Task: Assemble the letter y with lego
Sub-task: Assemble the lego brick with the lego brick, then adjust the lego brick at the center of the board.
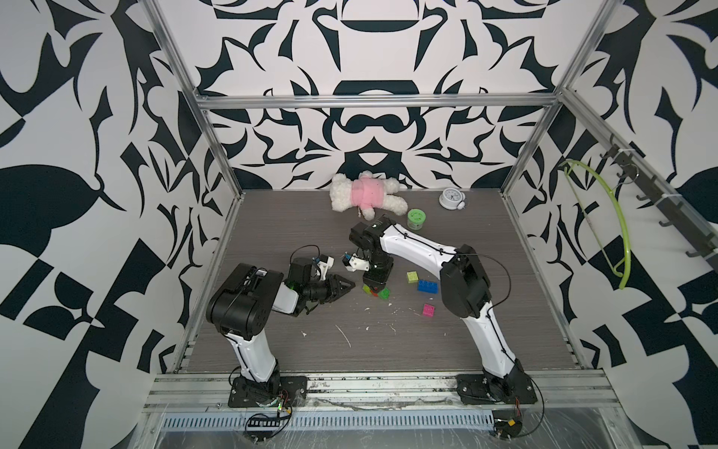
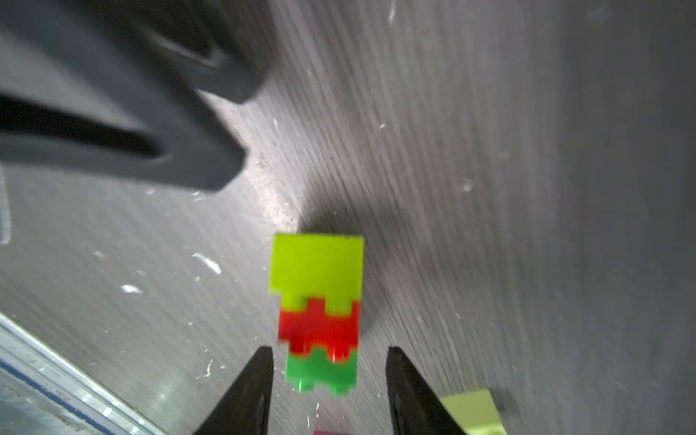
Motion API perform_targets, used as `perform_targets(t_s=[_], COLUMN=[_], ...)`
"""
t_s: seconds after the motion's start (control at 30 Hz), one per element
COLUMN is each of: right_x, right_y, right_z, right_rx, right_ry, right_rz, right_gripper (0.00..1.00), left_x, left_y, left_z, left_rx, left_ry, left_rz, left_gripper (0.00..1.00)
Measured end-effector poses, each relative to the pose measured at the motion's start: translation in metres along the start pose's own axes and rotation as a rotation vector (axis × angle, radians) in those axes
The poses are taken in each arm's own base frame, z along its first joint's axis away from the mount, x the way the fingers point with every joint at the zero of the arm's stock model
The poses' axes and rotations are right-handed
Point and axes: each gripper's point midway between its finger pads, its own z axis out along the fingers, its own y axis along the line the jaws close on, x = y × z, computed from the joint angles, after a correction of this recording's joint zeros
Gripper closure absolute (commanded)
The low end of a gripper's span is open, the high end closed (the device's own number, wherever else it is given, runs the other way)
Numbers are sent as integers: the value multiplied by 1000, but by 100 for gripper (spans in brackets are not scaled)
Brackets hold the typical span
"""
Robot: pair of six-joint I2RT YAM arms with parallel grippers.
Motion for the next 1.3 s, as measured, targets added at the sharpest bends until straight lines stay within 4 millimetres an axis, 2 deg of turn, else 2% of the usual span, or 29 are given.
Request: perform_targets(t_s=[0.1, 0.2, 0.3, 0.4, 0.57, 0.67, 0.93, 1.13, 1.3], right_x=[3, 11, 23, 38, 60, 66, 57, 62, 60], right_y=[-1, -6, -15, -25, -35, -29, -27, -22, -21], right_z=[-31, -58, -75, -73, -48, -37, -36, -24, -25], right_rx=[42, 78, 79, 23, -76, -124, -205, -235, -246], right_ry=[-119, -262, -412, -526, -605, -620, -676, -650, -654], right_rz=[50, 161, 340, 551, 825, 910, 1005, 1045, 1047], right_gripper=[48, 48, 48, 52, 52, 53, 54, 54, 54], left_x=[-10, -31, -51, -57, -40, -25, 2, 10, 13], left_y=[-6, -24, -45, -67, -92, -89, -56, -46, -41], left_z=[-1, 0, 2, 9, 18, 24, 30, 30, 33], left_rx=[-36, -64, -111, -184, -288, -358, -498, -530, -538], left_ry=[9, 16, 31, 79, 184, 255, 396, 433, 445], left_rz=[15, 71, 151, 249, 400, 448, 449, 429, 413], left_gripper=[55, 54, 52, 52, 53, 55, 57, 58, 60])
